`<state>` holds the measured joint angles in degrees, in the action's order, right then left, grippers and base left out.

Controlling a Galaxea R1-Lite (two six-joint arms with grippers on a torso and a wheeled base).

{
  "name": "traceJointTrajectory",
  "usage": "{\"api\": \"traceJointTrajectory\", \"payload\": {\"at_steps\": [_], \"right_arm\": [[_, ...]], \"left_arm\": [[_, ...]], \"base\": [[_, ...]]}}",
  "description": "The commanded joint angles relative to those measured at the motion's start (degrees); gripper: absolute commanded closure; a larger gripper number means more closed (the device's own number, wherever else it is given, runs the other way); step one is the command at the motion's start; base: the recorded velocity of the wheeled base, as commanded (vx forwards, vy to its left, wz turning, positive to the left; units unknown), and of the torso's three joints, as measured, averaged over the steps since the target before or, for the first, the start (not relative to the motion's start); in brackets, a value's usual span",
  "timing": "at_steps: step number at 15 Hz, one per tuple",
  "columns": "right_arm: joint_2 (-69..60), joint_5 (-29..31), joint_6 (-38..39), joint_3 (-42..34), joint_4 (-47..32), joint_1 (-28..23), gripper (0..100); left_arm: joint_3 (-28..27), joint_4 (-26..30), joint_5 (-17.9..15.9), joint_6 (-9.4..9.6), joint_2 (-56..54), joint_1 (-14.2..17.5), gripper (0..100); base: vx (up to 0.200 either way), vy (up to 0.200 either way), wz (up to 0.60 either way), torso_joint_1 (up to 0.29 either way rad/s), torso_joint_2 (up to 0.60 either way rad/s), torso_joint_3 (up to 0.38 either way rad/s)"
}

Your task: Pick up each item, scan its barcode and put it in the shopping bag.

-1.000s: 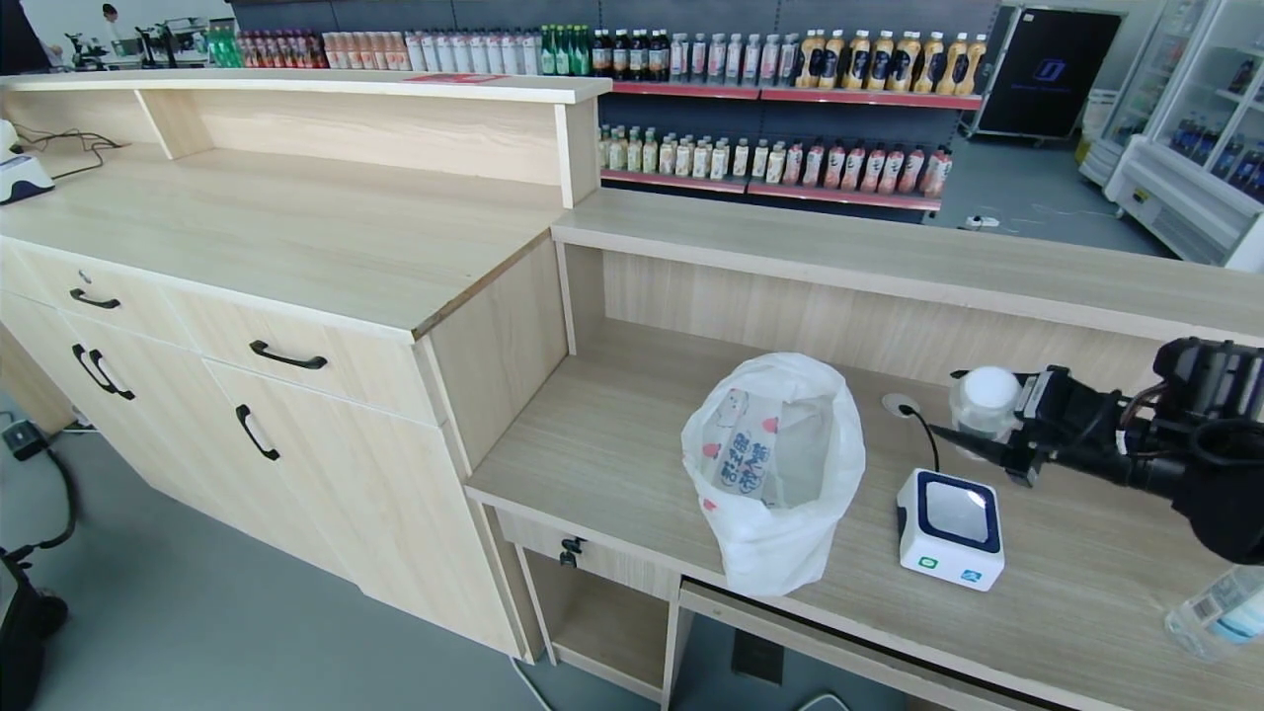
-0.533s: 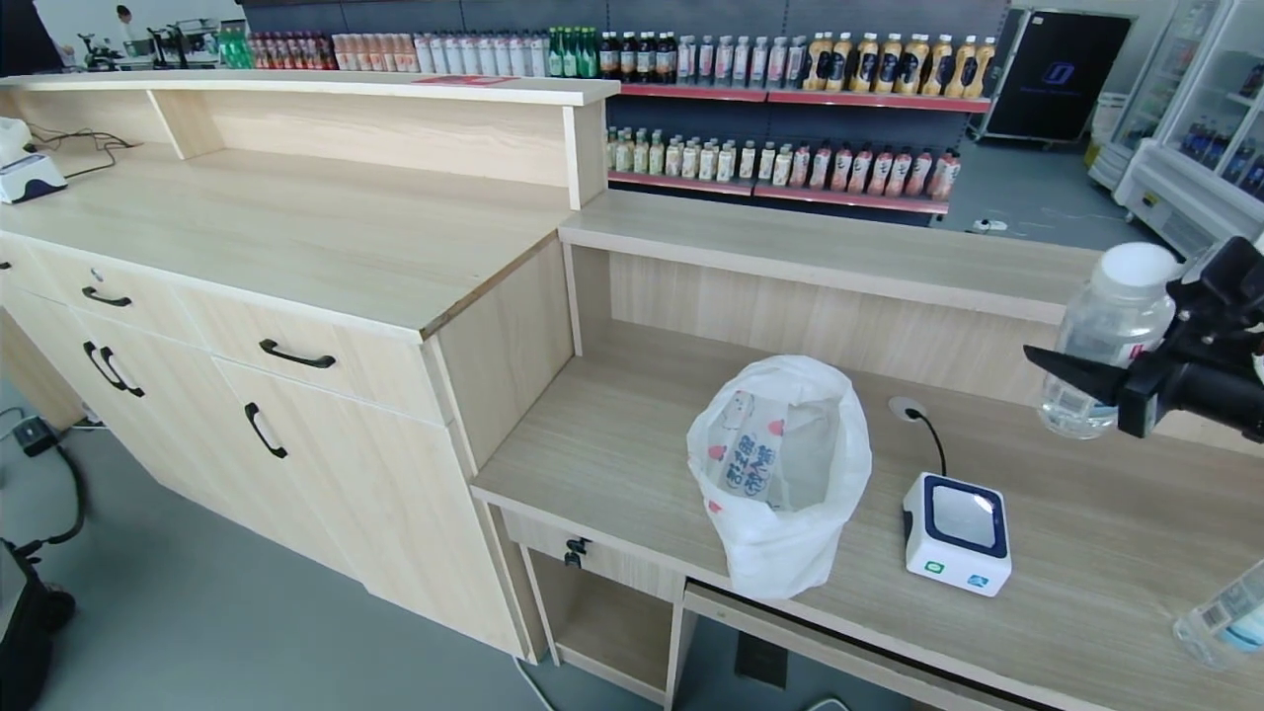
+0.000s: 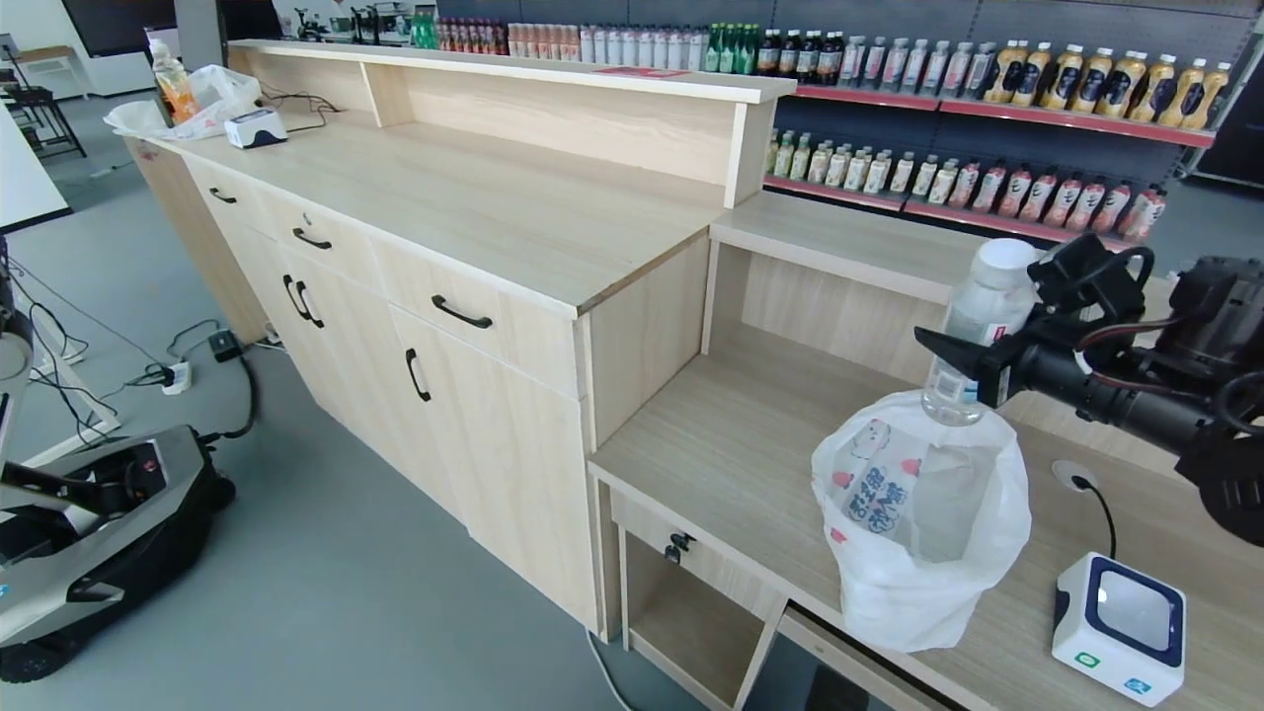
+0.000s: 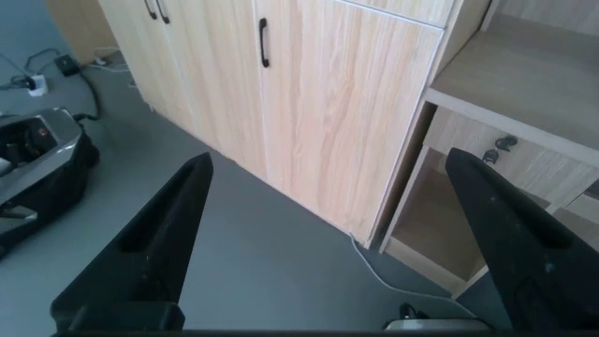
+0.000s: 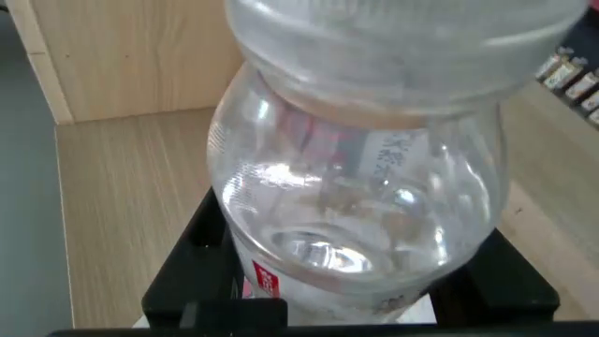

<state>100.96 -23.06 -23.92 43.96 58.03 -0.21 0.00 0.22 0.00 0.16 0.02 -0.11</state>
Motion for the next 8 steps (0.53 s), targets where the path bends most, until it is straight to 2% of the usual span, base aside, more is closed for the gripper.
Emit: {"api": "traceJointTrajectory", "payload": {"at_steps": [1,2,4,8], "right_arm": [[9.16,2.41,4.41,0.95,-0.28,0.91,100],[12.50,4.87,8.62,2.18,-0.28,0.91,100],[16.28,6.37,11.79,4.73,0.07,0.91,100],[24.19,6.45,12.23,11.15,1.74,-0.23,100]], "left_arm": [[0.00,-0.04,0.00,0.02,-0.02,0.11,0],[0.00,-0.04,0.00,0.02,-0.02,0.11,0],[0.00,-0.04,0.00,0.02,-0.02,0.11,0],[0.00,-0.04,0.00,0.02,-0.02,0.11,0]], "base": [[0.000,0.000,0.00,0.000,0.00,0.000],[0.000,0.000,0.00,0.000,0.00,0.000],[0.000,0.000,0.00,0.000,0.00,0.000],[0.000,0.000,0.00,0.000,0.00,0.000]]}}
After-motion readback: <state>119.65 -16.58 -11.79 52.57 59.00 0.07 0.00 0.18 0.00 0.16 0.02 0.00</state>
